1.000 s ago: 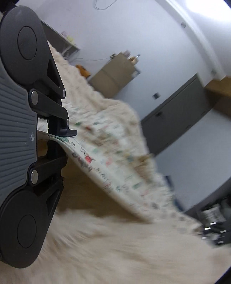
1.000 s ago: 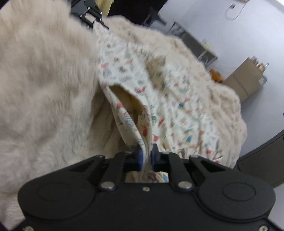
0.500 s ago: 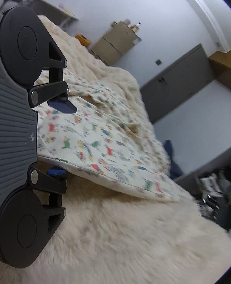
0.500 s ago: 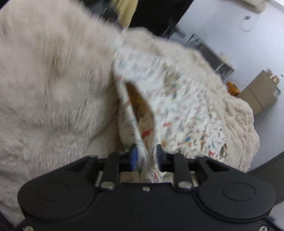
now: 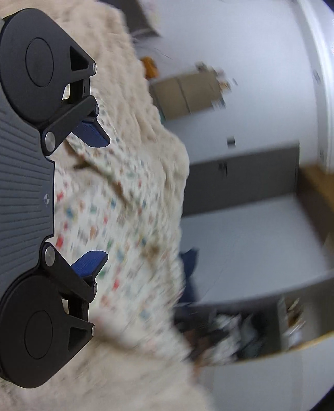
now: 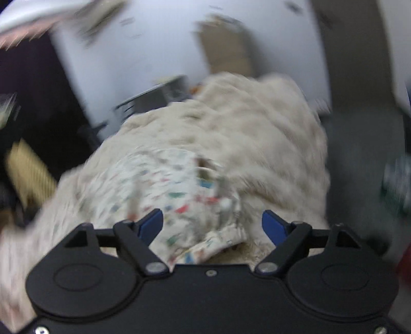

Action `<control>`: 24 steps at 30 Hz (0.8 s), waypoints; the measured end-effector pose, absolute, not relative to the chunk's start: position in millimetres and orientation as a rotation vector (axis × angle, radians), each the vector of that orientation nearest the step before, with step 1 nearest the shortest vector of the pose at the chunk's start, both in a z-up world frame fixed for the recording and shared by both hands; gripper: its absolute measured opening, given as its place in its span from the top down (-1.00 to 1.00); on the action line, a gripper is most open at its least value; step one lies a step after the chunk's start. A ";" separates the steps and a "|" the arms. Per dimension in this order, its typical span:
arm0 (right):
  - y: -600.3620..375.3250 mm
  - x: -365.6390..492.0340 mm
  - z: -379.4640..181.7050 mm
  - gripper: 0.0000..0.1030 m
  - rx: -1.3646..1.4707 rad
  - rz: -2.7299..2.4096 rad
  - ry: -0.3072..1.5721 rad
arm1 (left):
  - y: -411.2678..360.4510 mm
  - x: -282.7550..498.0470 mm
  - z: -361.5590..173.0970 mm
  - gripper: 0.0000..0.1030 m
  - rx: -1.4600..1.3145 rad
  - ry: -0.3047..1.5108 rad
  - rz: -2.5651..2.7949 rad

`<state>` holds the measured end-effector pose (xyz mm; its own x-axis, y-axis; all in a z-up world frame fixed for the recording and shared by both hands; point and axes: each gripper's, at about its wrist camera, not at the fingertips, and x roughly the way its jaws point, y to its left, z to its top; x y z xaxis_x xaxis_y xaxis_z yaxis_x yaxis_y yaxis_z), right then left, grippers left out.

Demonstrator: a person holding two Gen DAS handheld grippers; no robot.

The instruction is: Fold clothes

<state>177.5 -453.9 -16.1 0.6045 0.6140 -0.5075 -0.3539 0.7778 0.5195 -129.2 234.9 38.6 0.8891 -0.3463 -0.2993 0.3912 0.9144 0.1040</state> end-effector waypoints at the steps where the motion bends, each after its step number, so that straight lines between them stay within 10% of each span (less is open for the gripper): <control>1: -454.4 186.4 -29.0 -0.59 0.458 0.567 0.755 | 252.2 -122.9 39.8 -0.74 0.105 0.275 -0.363; 7: -450.2 202.8 -82.0 -0.53 0.683 0.564 0.819 | 316.2 -16.5 22.9 -0.87 -0.226 0.484 -0.166; 10: -454.6 208.1 -90.5 0.01 0.788 0.560 0.804 | 364.2 67.4 -26.2 -0.82 -0.557 0.610 -0.055; 16: -461.7 221.6 -87.3 0.62 0.828 0.503 0.730 | 403.8 162.4 -121.0 -0.32 -0.870 0.693 0.261; 20: -481.1 222.1 -51.3 0.67 0.823 0.411 0.598 | 397.2 181.0 -122.0 1.00 -0.889 0.552 0.350; 24: -485.2 230.5 -24.4 0.66 0.738 0.356 0.534 | 387.1 177.5 -101.9 0.99 -0.756 0.516 0.413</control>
